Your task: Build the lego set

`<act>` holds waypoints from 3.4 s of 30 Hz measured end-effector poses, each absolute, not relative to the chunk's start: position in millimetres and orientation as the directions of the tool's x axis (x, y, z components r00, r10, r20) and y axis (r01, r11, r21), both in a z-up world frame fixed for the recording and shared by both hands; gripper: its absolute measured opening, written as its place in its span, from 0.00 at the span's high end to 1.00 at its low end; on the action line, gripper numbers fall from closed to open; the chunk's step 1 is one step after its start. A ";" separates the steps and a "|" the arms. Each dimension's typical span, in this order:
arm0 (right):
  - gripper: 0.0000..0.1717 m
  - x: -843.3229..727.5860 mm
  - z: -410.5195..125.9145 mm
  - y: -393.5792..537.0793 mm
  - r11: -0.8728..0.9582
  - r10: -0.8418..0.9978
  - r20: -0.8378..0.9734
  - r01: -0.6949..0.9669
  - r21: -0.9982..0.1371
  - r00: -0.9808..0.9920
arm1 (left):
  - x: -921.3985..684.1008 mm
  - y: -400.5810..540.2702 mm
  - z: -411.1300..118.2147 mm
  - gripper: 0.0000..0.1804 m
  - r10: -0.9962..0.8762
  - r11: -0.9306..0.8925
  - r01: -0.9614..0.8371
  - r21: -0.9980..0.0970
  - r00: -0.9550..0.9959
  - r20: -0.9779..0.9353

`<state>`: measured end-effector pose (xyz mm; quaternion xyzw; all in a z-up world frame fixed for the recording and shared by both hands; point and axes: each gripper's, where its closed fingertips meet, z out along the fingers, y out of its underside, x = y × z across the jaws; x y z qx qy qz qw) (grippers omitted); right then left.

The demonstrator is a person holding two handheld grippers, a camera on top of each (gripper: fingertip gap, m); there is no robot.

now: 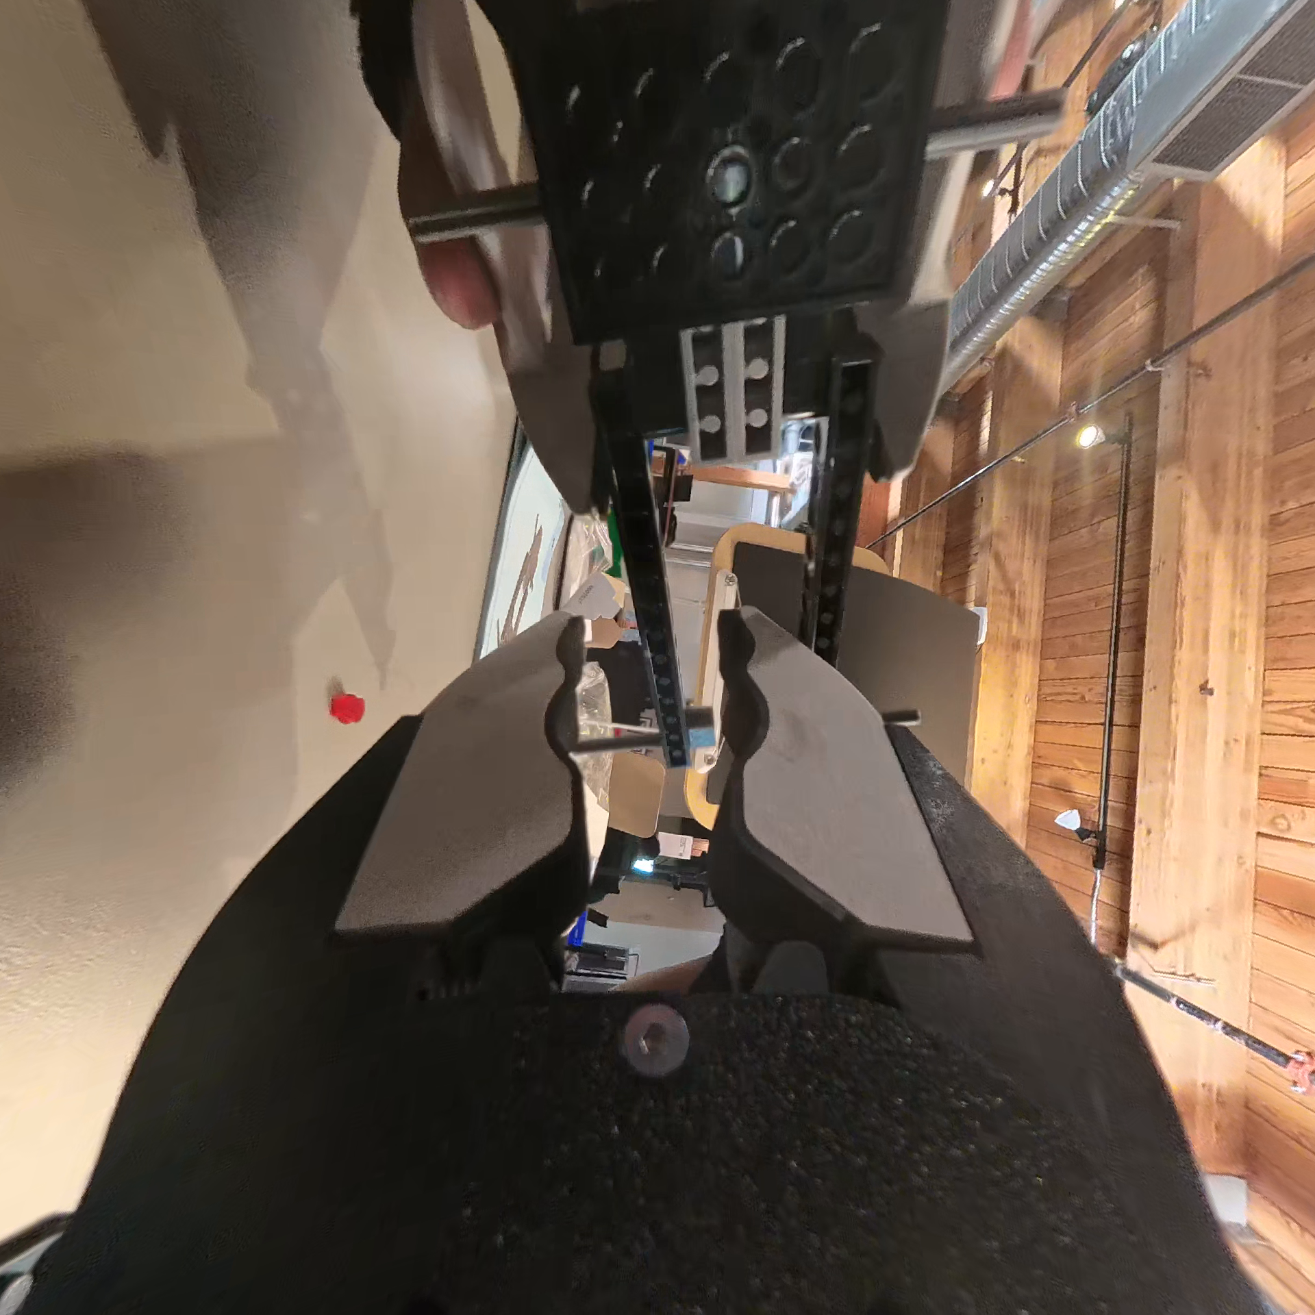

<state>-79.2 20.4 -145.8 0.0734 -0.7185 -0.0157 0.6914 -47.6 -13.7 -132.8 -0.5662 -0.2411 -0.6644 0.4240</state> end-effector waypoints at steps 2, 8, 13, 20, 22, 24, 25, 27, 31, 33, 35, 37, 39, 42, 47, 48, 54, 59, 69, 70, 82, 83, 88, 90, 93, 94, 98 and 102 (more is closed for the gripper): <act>0.83 -79.3 -148.9 17.1 0.985 -0.149 0.988 -0.094 0.145 -0.035 | -43.9 -15.4 -134.1 0.71 -0.287 -0.533 0.833 -0.146 -0.016 0.958; 0.95 -77.5 -154.5 8.3 0.976 -0.196 0.979 -0.108 0.189 -0.055 | -45.7 -22.7 -140.4 0.71 -0.262 -0.524 0.837 -0.159 0.019 0.965; 0.95 -75.6 -158.6 -3.8 0.976 -0.194 0.973 -0.130 0.177 -0.128 | -64.5 -34.9 -133.2 0.65 -0.288 -0.452 0.856 -0.251 0.126 0.949; 0.94 -75.0 -187.9 -15.5 0.996 -0.085 0.901 -0.062 0.064 -0.425 | -110.0 -54.2 -143.5 0.62 -0.188 -0.349 0.835 -0.425 0.382 0.905; 0.94 -74.2 -195.5 -18.9 0.999 -0.032 0.861 -0.019 0.026 -0.507 | -125.0 -60.8 -144.8 0.62 -0.152 -0.317 0.824 -0.470 0.445 0.882; 0.94 -72.2 -204.1 -21.0 0.999 0.046 0.799 0.048 -0.022 -0.600 | -135.7 -66.1 -145.2 0.62 -0.127 -0.298 0.806 -0.512 0.498 0.858; 0.94 -70.3 -209.2 -21.4 0.995 0.094 0.755 0.091 -0.046 -0.648 | -139.8 -68.2 -145.2 0.62 -0.118 -0.291 0.796 -0.531 0.521 0.845; 0.93 -66.3 -218.2 -22.8 0.982 0.181 0.666 0.172 -0.080 -0.724 | -145.4 -71.1 -143.8 0.62 -0.113 -0.278 0.777 -0.565 0.557 0.823; 0.93 -69.2 -219.8 -29.6 0.947 0.316 0.581 0.288 -0.144 -0.750 | -147.6 -72.8 -139.6 0.63 -0.130 -0.268 0.757 -0.596 0.585 0.801; 0.93 -72.8 -219.4 -33.2 0.940 0.336 0.584 0.303 -0.158 -0.739 | -144.6 -72.8 -138.3 0.64 -0.141 -0.282 0.735 -0.616 0.604 0.785; 0.92 -76.1 -218.9 -34.7 0.940 0.334 0.610 0.301 -0.161 -0.719 | -142.7 -72.2 -138.9 0.64 -0.138 -0.290 0.712 -0.640 0.630 0.764; 0.92 -77.1 -218.7 -35.6 0.932 0.355 0.612 0.315 -0.176 -0.706 | -140.3 -71.6 -139.7 0.64 -0.137 -0.301 0.692 -0.656 0.650 0.748; 0.87 -78.5 -216.6 -36.1 0.921 0.385 0.611 0.330 -0.208 -0.691 | -138.8 -70.8 -139.6 0.63 -0.140 -0.307 0.681 -0.665 0.659 0.739; 0.83 -77.7 -211.8 -34.8 0.910 0.414 0.612 0.331 -0.250 -0.674 | -139.5 -70.4 -139.9 0.63 -0.134 -0.312 0.662 -0.681 0.679 0.722; 0.79 -69.1 -193.5 -18.7 0.867 0.499 0.610 0.360 -0.345 -0.616 | -149.1 -74.1 -145.1 0.63 -0.083 -0.325 0.596 -0.734 0.755 0.650; 0.78 -64.5 -190.0 -12.1 0.854 0.520 0.602 0.372 -0.364 -0.606 | -151.0 -75.5 -146.0 0.63 -0.075 -0.329 0.575 -0.749 0.775 0.628; 0.75 -19.5 -181.7 46.3 0.715 0.699 0.466 0.513 -0.475 -0.543 | -154.1 -77.8 -141.4 0.63 -0.088 -0.317 0.368 -0.874 0.906 0.414; 0.68 16.5 -194.2 72.2 0.560 0.819 0.258 0.615 -0.555 -0.513 | -141.3 -66.5 -127.5 0.56 -0.162 -0.239 0.155 -0.959 0.967 0.197; 0.63 40.5 -215.4 70.7 0.491 0.845 0.096 0.692 -0.529 -0.527 | -124.5 -47.6 -141.1 0.54 -0.154 -0.285 -0.042 -0.957 0.988 0.003; 0.62 42.0 -219.1 72.2 0.496 0.845 0.098 0.702 -0.511 -0.526 | -122.7 -47.2 -141.0 0.55 -0.161 -0.283 -0.041 -0.958 0.987 0.005; 0.72 31.4 -225.5 70.8 0.403 0.878 -0.019 0.761 -0.508 -0.478 | -107.0 -44.8 -137.9 0.56 -0.253 -0.276 0.019 -0.961 0.963 0.092; 0.72 26.9 -223.3 71.0 0.389 0.883 -0.022 0.756 -0.526 -0.469 | -106.3 -44.4 -135.9 0.56 -0.258 -0.271 0.022 -0.962 0.961 0.095; 0.72 -17.4 -173.9 57.9 0.355 0.867 0.039 0.563 -0.746 -0.496 | -95.5 -36.3 -115.8 0.60 -0.341 -0.263 0.158 -0.952 0.907 0.245; 0.72 -40.9 -143.0 43.9 0.334 0.849 0.077 0.418 -0.845 -0.522 | -91.8 -27.2 -106.2 0.59 -0.383 -0.321 0.304 -0.897 0.824 0.417; 0.72 -74.3 -102.9 23.2 0.262 0.836 0.116 0.204 -0.943 -0.536 | -92.1 -9.3 -93.9 0.57 -0.418 -0.411 0.524 -0.746 0.620 0.665; 0.72 -84.0 -93.9 18.9 0.241 0.838 0.131 0.144 -0.960 -0.530 | -93.2 -5.0 -89.3 0.57 -0.440 -0.420 0.580 -0.698 0.543 0.715; 0.72 -109.5 -81.4 6.6 0.228 0.831 0.203 -0.015 -0.973 -0.517 | -99.1 1.8 -85.5 0.57 -0.477 -0.448 0.690 -0.569 0.354 0.805; 0.72 -115.3 -80.6 -3.9 0.191 0.814 0.210 -0.093 -0.977 -0.541 | -99.3 2.7 -92.5 0.60 -0.462 -0.475 0.706 -0.525 0.307 0.832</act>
